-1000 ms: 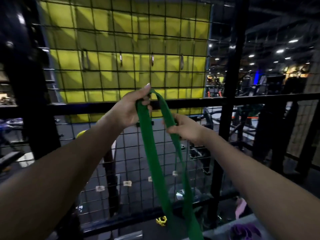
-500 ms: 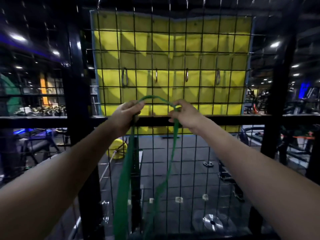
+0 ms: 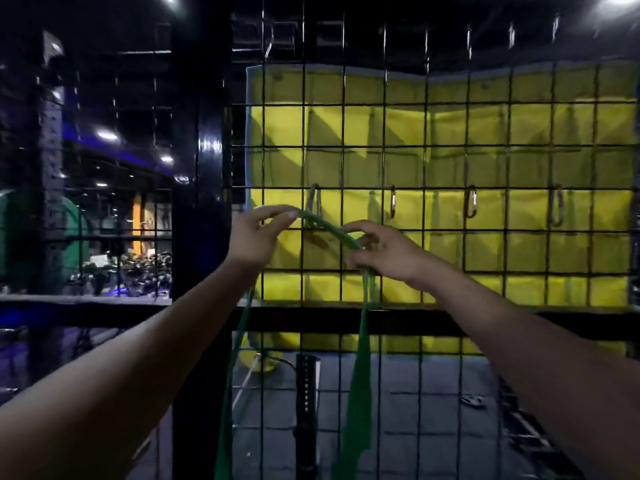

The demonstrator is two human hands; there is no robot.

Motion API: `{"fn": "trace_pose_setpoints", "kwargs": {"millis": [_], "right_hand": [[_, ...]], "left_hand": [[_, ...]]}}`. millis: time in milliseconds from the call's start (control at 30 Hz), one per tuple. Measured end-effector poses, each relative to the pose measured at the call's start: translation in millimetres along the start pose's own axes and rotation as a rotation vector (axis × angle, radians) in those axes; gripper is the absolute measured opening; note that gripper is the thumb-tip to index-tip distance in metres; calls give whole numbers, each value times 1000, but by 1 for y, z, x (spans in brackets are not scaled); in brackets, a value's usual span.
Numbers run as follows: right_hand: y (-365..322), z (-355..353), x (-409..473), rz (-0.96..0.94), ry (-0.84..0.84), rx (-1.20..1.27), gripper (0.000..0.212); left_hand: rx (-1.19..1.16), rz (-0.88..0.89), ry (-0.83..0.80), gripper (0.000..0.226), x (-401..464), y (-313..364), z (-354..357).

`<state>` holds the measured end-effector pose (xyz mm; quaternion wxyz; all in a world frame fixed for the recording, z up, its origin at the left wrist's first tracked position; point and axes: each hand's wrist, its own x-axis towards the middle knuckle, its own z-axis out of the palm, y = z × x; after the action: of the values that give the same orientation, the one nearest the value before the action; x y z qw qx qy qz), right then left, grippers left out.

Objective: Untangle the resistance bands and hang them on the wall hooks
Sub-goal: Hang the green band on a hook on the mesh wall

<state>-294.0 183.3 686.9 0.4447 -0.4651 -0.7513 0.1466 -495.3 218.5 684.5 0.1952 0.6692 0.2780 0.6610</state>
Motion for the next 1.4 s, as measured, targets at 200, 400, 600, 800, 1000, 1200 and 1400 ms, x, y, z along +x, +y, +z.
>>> {"fn": "trace_pose_setpoints", "kwargs": {"millis": [200, 400, 600, 800, 1000, 1200, 1400], "right_hand": [[-8, -4, 24, 28, -203, 90, 33], [-27, -3, 76, -56, 83, -61, 25], [-30, 16, 108, 19, 345, -382, 38], [-30, 27, 112, 54, 396, -362, 41], [-34, 32, 118, 148, 327, 78, 33], [-37, 31, 120, 221, 319, 318, 22], [-46, 36, 118, 218, 353, 283, 42]], "left_hand": [[19, 34, 26, 19, 29, -1, 4], [34, 85, 19, 7, 47, -9, 9], [71, 119, 7, 5, 50, -11, 7], [75, 109, 14, 12, 49, -11, 3], [55, 101, -28, 17, 47, -7, 4], [36, 58, -56, 14, 46, -4, 4], [50, 56, -57, 13, 48, -5, -1]]}}
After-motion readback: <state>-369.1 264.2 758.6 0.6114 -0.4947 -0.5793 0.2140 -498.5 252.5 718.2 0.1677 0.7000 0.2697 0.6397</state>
